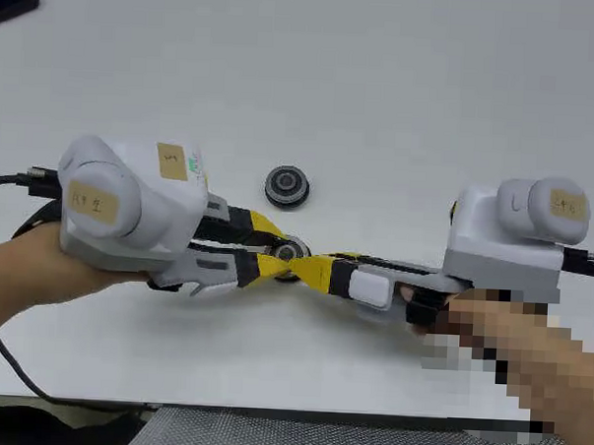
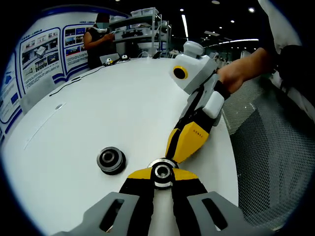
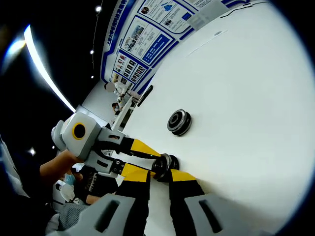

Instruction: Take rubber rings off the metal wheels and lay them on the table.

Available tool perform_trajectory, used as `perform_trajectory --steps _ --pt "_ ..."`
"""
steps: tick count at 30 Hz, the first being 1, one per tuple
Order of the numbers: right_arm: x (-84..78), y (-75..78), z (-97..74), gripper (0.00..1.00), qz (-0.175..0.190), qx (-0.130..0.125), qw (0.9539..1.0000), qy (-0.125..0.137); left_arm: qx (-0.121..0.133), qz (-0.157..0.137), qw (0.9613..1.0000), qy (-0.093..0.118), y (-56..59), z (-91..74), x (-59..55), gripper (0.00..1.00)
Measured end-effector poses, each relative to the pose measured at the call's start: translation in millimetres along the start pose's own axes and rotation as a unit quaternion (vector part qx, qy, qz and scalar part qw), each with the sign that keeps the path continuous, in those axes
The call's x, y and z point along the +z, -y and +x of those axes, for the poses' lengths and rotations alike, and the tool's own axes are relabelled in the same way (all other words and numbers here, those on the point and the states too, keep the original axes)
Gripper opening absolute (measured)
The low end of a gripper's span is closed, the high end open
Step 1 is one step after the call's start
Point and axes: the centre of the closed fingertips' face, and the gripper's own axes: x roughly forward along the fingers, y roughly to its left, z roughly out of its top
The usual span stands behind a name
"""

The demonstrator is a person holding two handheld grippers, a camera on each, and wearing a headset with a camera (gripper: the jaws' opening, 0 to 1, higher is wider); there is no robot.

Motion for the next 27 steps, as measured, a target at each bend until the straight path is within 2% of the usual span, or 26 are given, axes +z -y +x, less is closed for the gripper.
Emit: perform_trajectory --steps 2,6,21,27 --pt "0.2 5.6 -0.4 0.09 0.007 -0.014 0.9999 0.0 0.001 0.0 1.0 0.0 -0.2 0.0 -0.2 0.13" --pt "-1.8 7.1 -0.3 0.04 0.012 -0.017 0.9998 -0.006 0.0 0.001 1.0 0.0 -3.0 -0.8 -2.8 0.13" --pt "-2.0 9.5 -0.4 0.02 0.03 -0.04 0.9987 -0.009 0.0 0.0 1.0 -0.003 1.5 -1.1 1.8 0.13" --pt "-2.0 9.5 -0.7 0.01 0.038 -0.042 0.9984 -0.007 -0.001 0.001 1.0 -0.003 2.5 -1.2 3.0 0.13"
